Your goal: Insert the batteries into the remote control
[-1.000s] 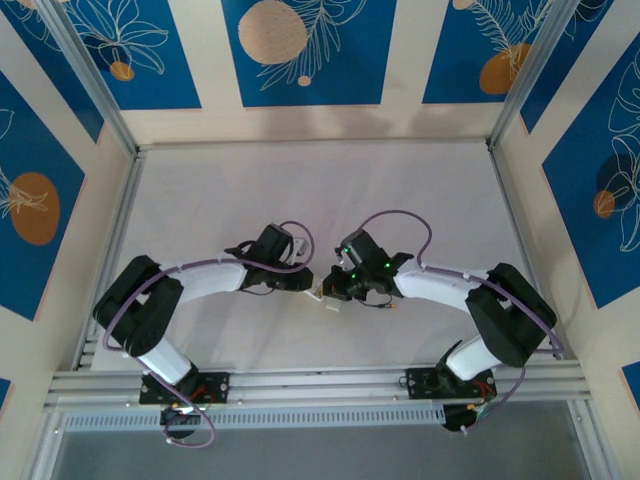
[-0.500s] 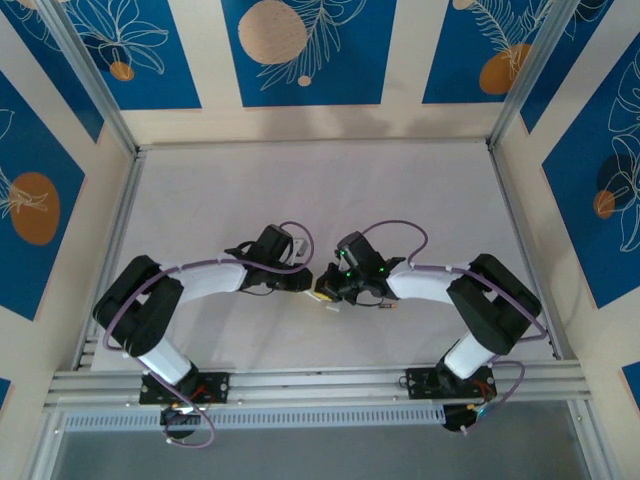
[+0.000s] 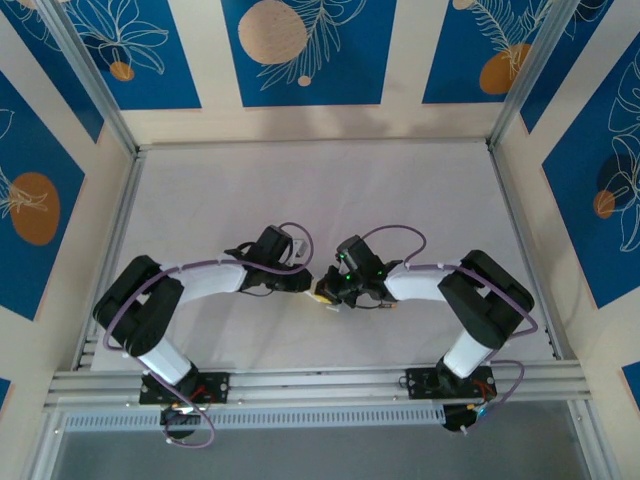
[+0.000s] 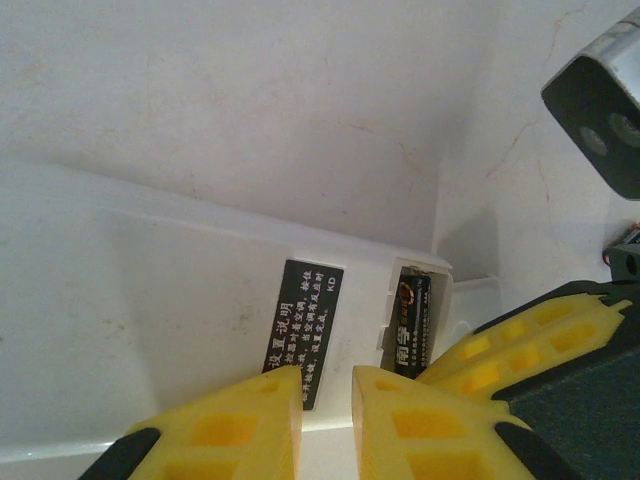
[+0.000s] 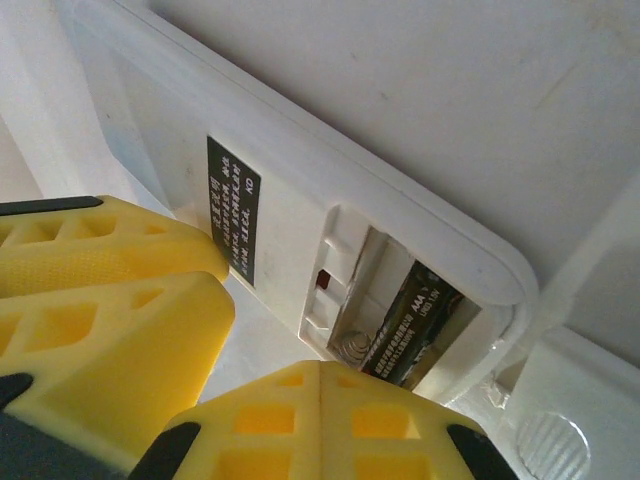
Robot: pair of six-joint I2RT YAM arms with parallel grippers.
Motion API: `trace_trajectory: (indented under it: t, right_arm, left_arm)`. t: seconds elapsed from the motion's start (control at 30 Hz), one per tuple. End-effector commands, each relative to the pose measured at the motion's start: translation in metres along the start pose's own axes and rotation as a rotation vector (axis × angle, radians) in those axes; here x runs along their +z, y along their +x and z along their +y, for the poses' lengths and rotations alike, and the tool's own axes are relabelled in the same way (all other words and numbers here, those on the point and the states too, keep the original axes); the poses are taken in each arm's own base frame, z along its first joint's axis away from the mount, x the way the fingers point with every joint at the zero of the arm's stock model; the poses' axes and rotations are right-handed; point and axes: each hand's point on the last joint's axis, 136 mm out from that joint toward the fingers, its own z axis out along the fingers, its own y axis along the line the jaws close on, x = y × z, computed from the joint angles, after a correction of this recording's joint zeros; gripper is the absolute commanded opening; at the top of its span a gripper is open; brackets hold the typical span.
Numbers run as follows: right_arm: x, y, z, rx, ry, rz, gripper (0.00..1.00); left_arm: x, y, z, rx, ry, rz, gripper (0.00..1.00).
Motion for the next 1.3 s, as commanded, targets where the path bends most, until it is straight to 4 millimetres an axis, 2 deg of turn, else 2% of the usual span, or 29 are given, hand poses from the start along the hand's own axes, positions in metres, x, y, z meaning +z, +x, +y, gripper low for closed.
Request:
trace_trajectory:
  t: [0.0, 0.27, 0.37, 0.43, 0.57, 0.67, 0.73, 0.83, 0.93, 1.0, 1.2, 1.27]
  right_arm:
    - [0.0, 0.004, -0.054, 0.055, 0.183, -0.011, 0.0]
    - [-0.001, 0.002, -0.075, 0.055, 0.267, -0.023, 0.0]
    - [0.001, 0.002, -0.074, 0.05, 0.255, -0.02, 0.0]
    - [0.002, 0.002, -0.062, 0.024, 0.206, -0.004, 0.0]
    - [-0.006, -0.002, -0.017, -0.08, 0.111, -0.01, 0.0]
    - [-0.024, -0.009, 0.02, -0.163, 0.064, -0.045, 0.02]
    - [-0.039, -0.014, 0.036, -0.207, 0.069, -0.082, 0.06]
    - [-0.06, -0.019, 0.043, -0.26, 0.111, -0.137, 0.1]
    - [-0.081, -0.022, 0.032, -0.28, 0.195, -0.178, 0.21]
    - [-0.092, -0.021, 0.018, -0.284, 0.249, -0.193, 0.24]
    - [-0.13, -0.018, -0.044, -0.193, 0.402, -0.238, 0.37]
    - [-0.137, -0.014, -0.062, -0.143, 0.403, -0.236, 0.37]
  left_arm:
    - [0.004, 0.004, 0.011, -0.005, -0.03, 0.011, 0.2]
    - [0.004, 0.008, 0.013, -0.008, -0.035, 0.018, 0.2]
    - [0.004, 0.007, 0.012, -0.006, -0.03, 0.018, 0.2]
    - [0.002, 0.007, 0.011, -0.003, -0.027, 0.016, 0.2]
    - [-0.002, 0.004, 0.008, -0.001, -0.021, 0.004, 0.21]
    - [-0.009, -0.002, 0.002, 0.003, -0.01, -0.016, 0.21]
    - [-0.014, -0.006, -0.003, 0.008, -0.003, -0.031, 0.22]
    - [-0.022, -0.011, -0.009, 0.016, 0.012, -0.055, 0.24]
    - [-0.028, -0.014, -0.014, 0.025, 0.027, -0.081, 0.29]
    - [-0.032, -0.016, -0.016, 0.028, 0.037, -0.096, 0.4]
    - [-0.043, -0.021, -0.024, 0.042, 0.067, -0.144, 0.67]
    - [-0.047, -0.023, -0.026, 0.049, 0.073, -0.161, 0.69]
